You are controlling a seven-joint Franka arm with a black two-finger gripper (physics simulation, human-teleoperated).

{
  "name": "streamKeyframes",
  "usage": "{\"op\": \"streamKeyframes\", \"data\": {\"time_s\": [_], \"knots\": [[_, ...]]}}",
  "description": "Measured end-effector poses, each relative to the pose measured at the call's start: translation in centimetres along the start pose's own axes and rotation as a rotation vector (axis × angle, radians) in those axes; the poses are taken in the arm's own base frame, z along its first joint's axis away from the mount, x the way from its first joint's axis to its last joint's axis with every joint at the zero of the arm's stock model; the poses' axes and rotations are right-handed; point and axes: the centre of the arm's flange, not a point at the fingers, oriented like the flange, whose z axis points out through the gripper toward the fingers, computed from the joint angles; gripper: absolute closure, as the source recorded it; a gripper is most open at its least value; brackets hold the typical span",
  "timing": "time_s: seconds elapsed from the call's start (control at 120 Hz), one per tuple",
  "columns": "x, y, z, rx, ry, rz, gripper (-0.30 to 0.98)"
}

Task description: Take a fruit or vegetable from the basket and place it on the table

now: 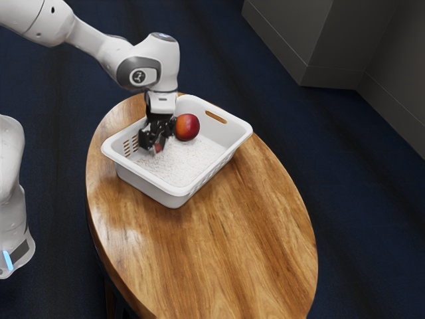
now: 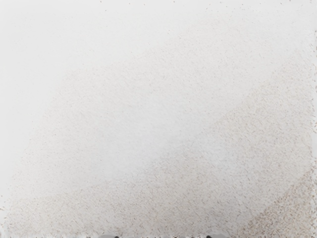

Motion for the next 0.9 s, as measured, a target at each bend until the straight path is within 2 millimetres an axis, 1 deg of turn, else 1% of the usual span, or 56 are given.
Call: {"op": "streamKeyframes", "data": {"time_s": [0.067, 0.125, 0.267, 0.317, 0.383, 0.45, 0.492, 0.533, 0.583, 0.667, 0.733, 0.775, 0.8, 0.85, 0.9], "knots": [[0.0, 0.1, -0.6, 0.008, 0.009, -0.002, 0.5], [0.0, 0.2, -1.7, 0.025, 0.024, -0.003, 0.5], [1.0, -0.9, -6.9, 0.101, 0.064, 0.003, 0.5], [2.0, -1.3, -8.9, 0.135, 0.076, 0.016, 0.5], [4.6, -1.6, -12.1, 0.188, 0.086, 0.056, 0.5], [8.2, -1.9, -14.7, 0.229, 0.101, 0.113, 0.5], [11.3, -2.1, -16.1, 0.249, 0.108, 0.157, 0.5], [14.4, -2.3, -16.8, 0.259, 0.109, 0.199, 0.5], [18.0, -2.4, -16.2, 0.248, 0.101, 0.24, 0.5], [23.0, -1.8, -14.0, 0.21, 0.089, 0.295, 0.5], [27.7, -1.4, -12.2, 0.192, 0.077, 0.342, 0.5], [30.5, -0.9, -10.8, 0.177, 0.071, 0.369, 0.5], [32.1, -0.6, -9.7, 0.166, 0.066, 0.385, 0.5], [35.3, -0.1, -6.6, 0.133, 0.048, 0.41, 0.5], [37.3, -0.1, -3.1, 0.093, 0.031, 0.417, 0.5]]}}
